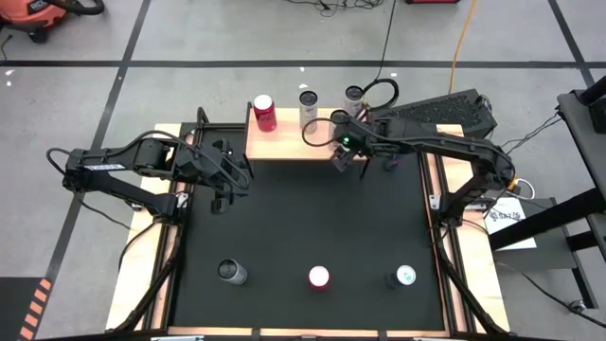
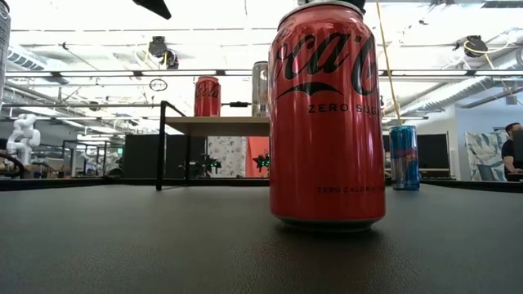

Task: Place canned beverage on shelf
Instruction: Put the white pink soda can on the shelf aligned with the other white pink soda can

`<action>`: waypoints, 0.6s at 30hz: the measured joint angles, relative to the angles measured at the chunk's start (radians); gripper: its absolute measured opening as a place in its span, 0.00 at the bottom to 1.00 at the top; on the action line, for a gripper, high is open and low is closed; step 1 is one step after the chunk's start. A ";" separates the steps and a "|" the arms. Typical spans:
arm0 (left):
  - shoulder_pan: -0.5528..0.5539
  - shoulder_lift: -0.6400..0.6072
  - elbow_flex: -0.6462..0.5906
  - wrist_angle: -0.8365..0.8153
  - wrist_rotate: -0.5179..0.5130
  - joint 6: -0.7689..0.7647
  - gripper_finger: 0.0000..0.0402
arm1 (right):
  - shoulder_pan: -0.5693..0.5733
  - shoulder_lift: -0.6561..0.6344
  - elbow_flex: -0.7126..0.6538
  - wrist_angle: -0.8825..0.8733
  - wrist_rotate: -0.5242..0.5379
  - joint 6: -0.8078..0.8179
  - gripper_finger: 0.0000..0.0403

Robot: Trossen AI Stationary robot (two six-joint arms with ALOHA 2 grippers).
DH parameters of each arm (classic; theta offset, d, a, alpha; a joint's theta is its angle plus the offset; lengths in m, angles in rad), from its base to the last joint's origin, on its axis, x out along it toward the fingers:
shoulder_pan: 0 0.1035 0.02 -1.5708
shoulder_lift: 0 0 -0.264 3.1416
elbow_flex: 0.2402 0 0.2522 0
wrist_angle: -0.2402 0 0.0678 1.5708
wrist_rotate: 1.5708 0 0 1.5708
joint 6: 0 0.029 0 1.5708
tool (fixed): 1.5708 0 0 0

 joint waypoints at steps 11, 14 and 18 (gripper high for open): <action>0.000 0.000 0.000 0.000 0.000 0.000 0.88 | 0.003 -0.064 0.001 0.082 -0.131 -0.003 0.71; 0.000 0.000 0.000 0.001 0.000 0.000 0.88 | -0.002 -0.072 0.001 0.166 -0.132 0.007 0.71; 0.000 0.000 0.000 0.001 0.000 0.000 0.88 | -0.009 -0.081 0.002 0.204 -0.131 0.006 0.71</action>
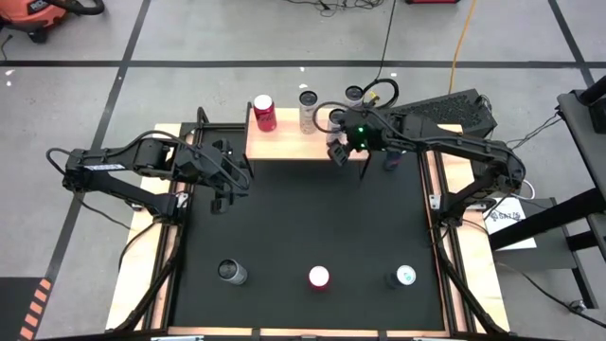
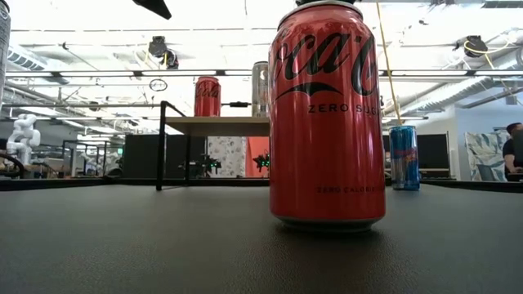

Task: Place canned beverage on shelf
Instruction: Put the white pink soda can on the shelf aligned with the other white pink soda can

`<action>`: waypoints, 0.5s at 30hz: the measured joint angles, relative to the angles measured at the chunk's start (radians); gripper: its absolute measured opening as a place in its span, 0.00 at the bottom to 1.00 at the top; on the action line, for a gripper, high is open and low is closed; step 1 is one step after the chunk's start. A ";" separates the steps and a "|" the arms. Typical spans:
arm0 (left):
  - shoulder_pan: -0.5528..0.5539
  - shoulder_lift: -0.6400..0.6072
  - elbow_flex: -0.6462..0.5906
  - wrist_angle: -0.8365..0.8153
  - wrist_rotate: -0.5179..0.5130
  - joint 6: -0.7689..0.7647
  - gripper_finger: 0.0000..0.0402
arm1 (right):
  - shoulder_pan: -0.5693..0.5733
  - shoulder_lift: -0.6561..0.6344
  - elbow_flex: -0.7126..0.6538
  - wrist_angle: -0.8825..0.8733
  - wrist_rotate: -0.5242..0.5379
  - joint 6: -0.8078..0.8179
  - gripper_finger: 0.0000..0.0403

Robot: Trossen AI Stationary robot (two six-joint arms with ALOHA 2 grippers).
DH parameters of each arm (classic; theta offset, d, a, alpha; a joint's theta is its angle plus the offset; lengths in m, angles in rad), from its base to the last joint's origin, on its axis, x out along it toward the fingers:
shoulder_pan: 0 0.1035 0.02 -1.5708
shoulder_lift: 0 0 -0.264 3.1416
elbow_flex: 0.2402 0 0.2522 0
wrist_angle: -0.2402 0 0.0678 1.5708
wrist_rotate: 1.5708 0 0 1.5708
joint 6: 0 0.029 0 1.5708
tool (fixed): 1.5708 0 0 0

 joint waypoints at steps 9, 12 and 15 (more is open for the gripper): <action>0.000 0.000 0.000 0.000 0.000 0.000 0.88 | -0.003 0.000 0.000 -0.050 0.001 0.026 0.70; 0.000 0.000 0.000 0.000 0.000 0.000 0.88 | 0.002 -0.011 0.000 -0.061 0.000 0.048 0.70; 0.000 0.000 0.000 0.000 0.000 0.000 0.88 | 0.004 -0.030 0.000 -0.057 0.005 0.077 0.70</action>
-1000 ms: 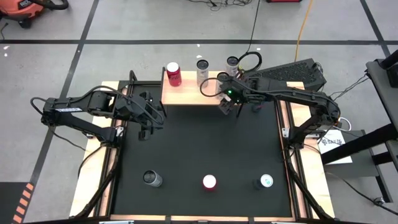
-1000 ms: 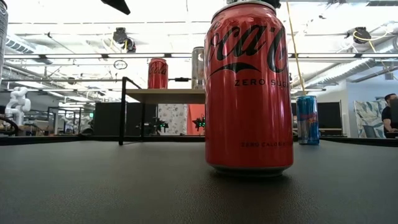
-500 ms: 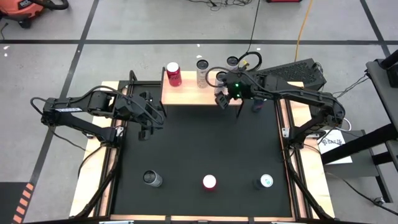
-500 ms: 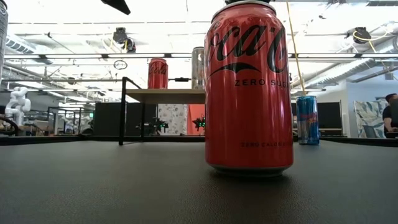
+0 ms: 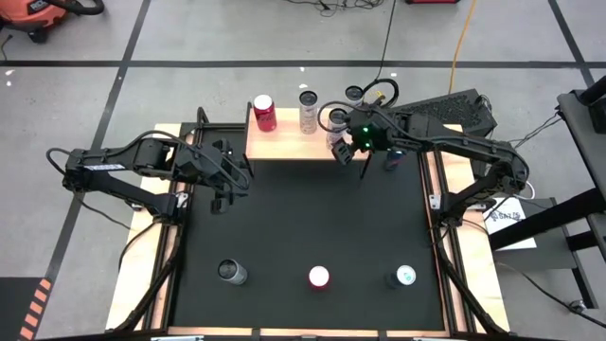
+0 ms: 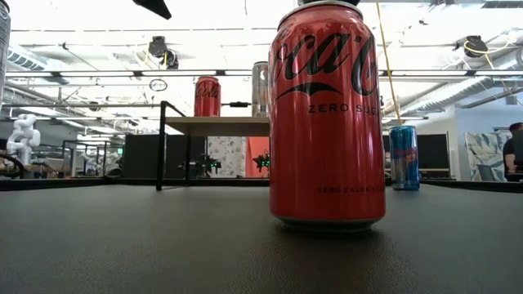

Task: Place canned beverage on shelf
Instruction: Put the white pink soda can on the shelf aligned with the other white pink soda can

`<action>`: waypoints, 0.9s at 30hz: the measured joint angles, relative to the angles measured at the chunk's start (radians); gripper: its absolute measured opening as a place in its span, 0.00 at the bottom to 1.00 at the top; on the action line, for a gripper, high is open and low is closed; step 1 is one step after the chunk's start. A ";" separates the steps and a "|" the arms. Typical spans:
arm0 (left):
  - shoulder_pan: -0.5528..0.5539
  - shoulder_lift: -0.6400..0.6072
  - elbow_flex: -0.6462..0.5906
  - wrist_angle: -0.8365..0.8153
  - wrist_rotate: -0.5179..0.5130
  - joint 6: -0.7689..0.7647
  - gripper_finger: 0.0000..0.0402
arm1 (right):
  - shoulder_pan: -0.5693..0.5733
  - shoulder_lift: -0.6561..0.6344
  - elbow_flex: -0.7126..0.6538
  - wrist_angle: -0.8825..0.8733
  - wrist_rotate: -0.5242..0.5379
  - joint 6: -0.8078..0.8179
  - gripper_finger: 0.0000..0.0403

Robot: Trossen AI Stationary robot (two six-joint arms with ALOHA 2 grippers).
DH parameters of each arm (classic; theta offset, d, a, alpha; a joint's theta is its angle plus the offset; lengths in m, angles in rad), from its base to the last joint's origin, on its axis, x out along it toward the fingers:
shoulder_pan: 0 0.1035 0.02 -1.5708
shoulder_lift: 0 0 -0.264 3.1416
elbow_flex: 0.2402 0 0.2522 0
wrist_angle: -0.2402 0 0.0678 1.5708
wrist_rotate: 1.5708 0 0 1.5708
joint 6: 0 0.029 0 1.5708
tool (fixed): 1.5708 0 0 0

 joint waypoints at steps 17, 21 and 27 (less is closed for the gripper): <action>0.000 0.000 0.000 0.000 0.000 0.000 0.88 | -0.003 -0.004 0.000 0.081 0.129 -0.031 0.70; 0.000 0.000 0.000 0.000 0.000 0.000 0.88 | -0.003 -0.004 0.000 0.106 0.129 -0.027 0.70; 0.000 0.000 0.000 0.000 0.000 0.000 0.88 | -0.003 -0.004 0.000 0.097 0.129 -0.058 0.70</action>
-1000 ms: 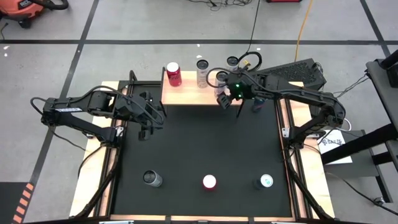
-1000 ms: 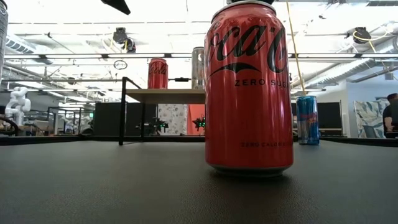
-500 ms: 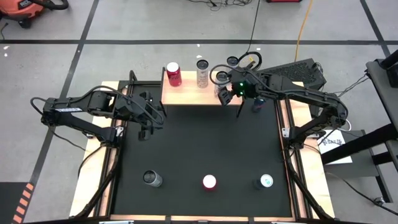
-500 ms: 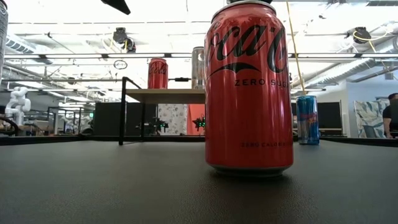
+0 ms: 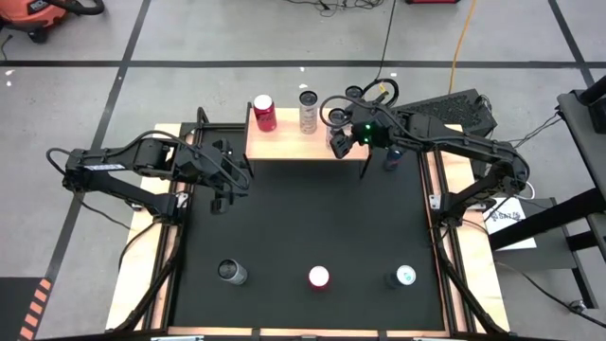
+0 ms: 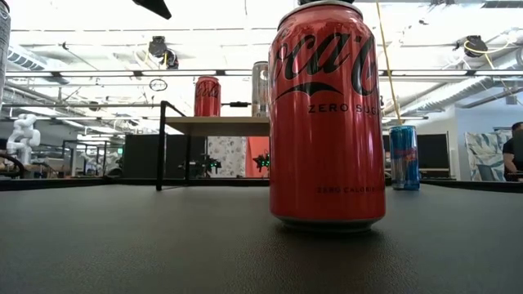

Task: Place canned beverage on shelf
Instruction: Put the white pink soda can on the shelf aligned with the other white pink soda can

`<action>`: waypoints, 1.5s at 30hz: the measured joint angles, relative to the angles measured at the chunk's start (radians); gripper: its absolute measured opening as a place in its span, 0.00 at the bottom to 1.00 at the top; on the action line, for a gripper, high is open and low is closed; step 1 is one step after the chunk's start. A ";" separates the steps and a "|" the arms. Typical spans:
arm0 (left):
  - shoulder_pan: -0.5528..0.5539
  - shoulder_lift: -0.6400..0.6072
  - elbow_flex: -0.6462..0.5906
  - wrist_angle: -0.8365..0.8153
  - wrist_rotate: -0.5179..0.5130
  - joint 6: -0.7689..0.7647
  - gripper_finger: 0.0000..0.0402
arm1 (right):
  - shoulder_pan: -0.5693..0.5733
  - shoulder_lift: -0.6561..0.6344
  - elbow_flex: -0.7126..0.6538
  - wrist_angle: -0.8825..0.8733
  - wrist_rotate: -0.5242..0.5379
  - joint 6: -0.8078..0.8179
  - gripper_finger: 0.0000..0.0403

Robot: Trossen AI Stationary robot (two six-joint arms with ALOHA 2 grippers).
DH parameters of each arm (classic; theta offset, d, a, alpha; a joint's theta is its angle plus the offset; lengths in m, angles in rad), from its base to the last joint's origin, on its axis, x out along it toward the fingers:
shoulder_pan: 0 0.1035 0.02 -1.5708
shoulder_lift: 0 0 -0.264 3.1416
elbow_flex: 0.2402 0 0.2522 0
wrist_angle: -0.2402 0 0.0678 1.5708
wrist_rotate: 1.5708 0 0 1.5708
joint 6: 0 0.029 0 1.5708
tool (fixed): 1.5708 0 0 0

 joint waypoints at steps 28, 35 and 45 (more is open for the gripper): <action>0.000 0.000 0.000 0.000 0.000 0.000 0.88 | 0.000 0.002 0.000 0.016 0.048 -0.010 0.90; 0.000 0.000 0.000 0.000 0.000 0.000 0.88 | -0.016 0.024 0.000 0.042 0.056 -0.018 0.90; 0.000 0.000 0.000 0.000 0.000 0.000 0.88 | -0.048 0.059 0.000 0.055 0.052 -0.024 0.90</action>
